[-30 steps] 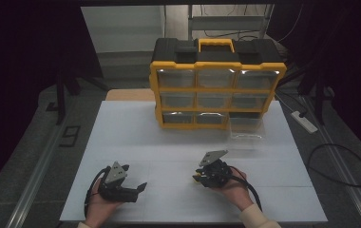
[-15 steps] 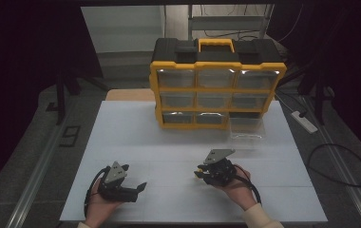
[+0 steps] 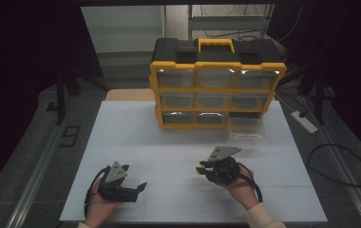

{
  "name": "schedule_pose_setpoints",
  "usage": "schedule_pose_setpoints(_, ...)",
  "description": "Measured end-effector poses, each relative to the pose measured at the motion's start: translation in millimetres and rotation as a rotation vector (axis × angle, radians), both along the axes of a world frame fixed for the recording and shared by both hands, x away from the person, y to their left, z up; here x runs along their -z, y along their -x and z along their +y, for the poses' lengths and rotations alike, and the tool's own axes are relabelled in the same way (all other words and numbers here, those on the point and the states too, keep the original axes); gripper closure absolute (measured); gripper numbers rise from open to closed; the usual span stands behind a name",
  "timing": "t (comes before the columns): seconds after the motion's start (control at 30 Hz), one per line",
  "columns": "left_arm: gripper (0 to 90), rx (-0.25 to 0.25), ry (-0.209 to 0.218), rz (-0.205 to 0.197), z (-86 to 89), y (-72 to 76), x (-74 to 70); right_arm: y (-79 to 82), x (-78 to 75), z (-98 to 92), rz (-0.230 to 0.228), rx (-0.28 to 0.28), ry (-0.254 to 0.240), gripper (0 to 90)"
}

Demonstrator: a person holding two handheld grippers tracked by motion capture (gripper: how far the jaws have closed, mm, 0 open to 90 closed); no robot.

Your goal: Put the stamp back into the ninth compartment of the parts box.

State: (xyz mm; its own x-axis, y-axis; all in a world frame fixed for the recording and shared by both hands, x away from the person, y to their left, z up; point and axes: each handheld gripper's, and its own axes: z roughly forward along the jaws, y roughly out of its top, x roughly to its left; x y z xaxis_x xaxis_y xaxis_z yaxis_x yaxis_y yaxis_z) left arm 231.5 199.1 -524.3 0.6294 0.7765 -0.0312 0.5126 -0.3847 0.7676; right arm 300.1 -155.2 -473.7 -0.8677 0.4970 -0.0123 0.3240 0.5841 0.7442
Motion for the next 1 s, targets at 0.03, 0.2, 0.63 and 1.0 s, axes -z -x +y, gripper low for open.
schedule_pose_setpoints(0.03, 7.7, 0.000, 0.000, -0.001, 0.0, 0.0, 0.0, 0.0, -0.6, -0.6, 0.000, 0.003, -0.004, 72.5)
schedule_pose_setpoints(0.2, 7.7, 0.001, -0.003, 0.000, 0.1, 0.0, -0.2, 0.1, -3.4, -2.8, -0.009, 0.011, -0.019, 72.5)
schedule_pose_setpoints(0.63, 7.7, 0.002, 0.003, 0.000, -0.4, 0.0, -0.2, 1.6, -20.5, -8.9, -0.038, -0.002, -0.101, 72.5)
schedule_pose_setpoints(1.0, 7.7, 0.002, -0.002, -0.002, -0.3, -0.2, 0.0, 1.5, -35.6, -17.1, -0.070, 0.014, -0.156, 72.6)
